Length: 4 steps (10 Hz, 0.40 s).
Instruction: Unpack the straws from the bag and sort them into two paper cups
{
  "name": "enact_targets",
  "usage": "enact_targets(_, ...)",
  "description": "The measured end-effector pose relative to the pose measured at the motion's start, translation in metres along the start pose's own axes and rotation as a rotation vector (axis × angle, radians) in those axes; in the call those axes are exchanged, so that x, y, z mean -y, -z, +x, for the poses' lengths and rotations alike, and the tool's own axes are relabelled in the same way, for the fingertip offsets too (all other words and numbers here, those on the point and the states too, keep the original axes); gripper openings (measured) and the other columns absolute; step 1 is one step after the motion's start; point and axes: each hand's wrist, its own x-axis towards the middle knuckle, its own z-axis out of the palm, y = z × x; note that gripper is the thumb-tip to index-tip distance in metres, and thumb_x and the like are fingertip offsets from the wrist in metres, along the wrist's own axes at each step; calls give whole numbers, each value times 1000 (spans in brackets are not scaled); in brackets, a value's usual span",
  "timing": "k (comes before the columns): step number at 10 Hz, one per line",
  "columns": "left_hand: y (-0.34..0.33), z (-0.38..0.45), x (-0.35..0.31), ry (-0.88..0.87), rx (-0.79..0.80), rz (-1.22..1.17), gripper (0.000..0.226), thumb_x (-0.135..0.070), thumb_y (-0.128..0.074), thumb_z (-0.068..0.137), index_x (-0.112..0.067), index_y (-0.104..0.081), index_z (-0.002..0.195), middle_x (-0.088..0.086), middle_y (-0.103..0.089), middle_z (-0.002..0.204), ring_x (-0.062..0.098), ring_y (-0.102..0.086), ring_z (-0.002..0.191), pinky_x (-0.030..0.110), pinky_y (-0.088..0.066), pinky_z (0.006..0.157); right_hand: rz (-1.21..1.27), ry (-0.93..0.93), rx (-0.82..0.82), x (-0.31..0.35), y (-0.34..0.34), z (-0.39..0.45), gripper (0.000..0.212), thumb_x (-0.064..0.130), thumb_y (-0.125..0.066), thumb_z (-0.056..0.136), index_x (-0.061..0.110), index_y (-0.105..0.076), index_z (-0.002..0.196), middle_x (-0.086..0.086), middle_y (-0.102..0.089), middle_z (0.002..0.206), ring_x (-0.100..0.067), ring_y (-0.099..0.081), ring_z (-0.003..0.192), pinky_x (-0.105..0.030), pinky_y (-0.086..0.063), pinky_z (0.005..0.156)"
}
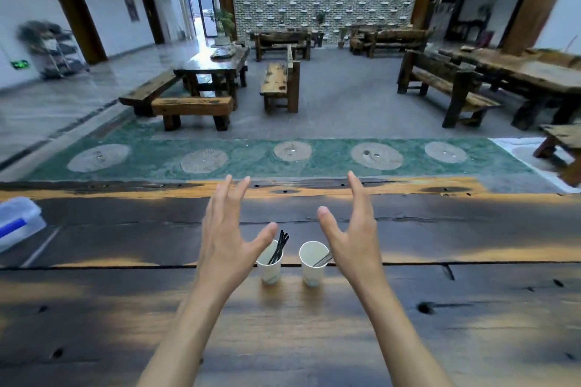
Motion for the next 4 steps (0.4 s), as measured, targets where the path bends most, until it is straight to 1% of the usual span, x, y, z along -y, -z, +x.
enact_targets(1,32,8,-39,-112,-62,72,79,-54,-59,81,-38,-23,149,-2,-16,163,15,-12,151,43,-19,118,-107,164,-30,41,21,9,79,51,-50,86,21,-24,153,5,-30,159,-19,-23,149,-52,-24,117)
enact_targets(2,61,8,-73,-192,-109,108,77,-57,-52,85,-35,-21,152,-2,-8,165,15,-2,152,46,-11,121,-190,274,-40,79,42,10,78,52,-48,87,22,-20,154,7,-23,162,-19,-14,152,-50,-18,119)
enact_targets(3,87,5,-104,-265,-164,112,77,-59,-48,87,-37,-16,153,-4,-3,166,13,6,152,41,-1,120,-204,346,-57,109,60,7,79,54,-46,89,25,-16,155,11,-16,164,-16,-6,153,-48,-13,119)
enact_targets(4,111,3,-127,-309,-228,135,78,-60,-47,87,-41,-11,153,-5,0,166,12,10,151,44,1,120,-193,393,-95,137,74,3,79,54,-46,89,26,-14,155,13,-13,164,-14,-2,153,-49,-10,120)
